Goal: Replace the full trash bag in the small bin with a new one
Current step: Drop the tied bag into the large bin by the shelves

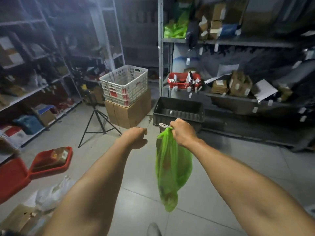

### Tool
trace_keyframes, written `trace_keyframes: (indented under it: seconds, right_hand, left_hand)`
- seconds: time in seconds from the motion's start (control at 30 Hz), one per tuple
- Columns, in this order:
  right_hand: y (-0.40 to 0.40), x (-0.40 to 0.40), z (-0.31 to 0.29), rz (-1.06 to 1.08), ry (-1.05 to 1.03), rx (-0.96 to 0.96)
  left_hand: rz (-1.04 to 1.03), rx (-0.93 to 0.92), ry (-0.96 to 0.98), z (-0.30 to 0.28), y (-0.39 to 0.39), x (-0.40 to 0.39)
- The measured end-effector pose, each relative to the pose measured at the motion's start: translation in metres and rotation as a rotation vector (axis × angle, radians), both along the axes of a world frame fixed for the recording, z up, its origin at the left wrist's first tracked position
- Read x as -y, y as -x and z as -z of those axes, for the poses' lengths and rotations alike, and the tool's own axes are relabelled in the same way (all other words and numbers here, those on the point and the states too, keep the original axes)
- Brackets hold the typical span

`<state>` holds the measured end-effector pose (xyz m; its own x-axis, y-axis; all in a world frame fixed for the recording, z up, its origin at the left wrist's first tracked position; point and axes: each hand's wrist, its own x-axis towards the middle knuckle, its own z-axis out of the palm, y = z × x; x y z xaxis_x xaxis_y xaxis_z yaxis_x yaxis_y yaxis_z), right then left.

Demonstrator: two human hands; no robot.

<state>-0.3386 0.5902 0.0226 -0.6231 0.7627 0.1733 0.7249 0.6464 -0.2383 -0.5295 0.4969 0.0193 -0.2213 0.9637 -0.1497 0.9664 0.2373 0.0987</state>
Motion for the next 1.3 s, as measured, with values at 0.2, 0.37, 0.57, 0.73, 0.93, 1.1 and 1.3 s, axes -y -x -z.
trace_keyframes:
  seconds: [0.2,0.37,0.57,0.73,0.93,1.1,1.3]
  right_hand:
    - [0.016,-0.109,0.005,0.073,0.015,0.023]
    - [0.039,-0.196,0.002,0.195,0.02,-0.004]
    - [0.071,-0.296,0.003,0.259,0.08,-0.054]
    - [0.104,-0.389,0.009,0.21,0.075,-0.052]
    - [0.137,-0.515,0.015,0.148,0.121,-0.062]
    - [0.167,-0.596,0.015,0.134,0.143,-0.088]
    - [0.211,-0.671,0.03,0.135,0.163,-0.057]
  left_hand:
    - [0.072,0.013,0.004,0.007,0.025,-0.115]
    - [0.119,-0.007,0.022,-0.002,0.062,-0.206]
    - [0.115,-0.015,0.008,-0.003,0.093,-0.312]
    - [0.091,-0.008,-0.007,0.005,0.114,-0.4]
    - [0.042,0.011,0.048,0.012,0.141,-0.514]
    - [-0.028,0.047,0.029,0.019,0.159,-0.592]
    - [-0.046,0.073,0.126,0.042,0.192,-0.669]
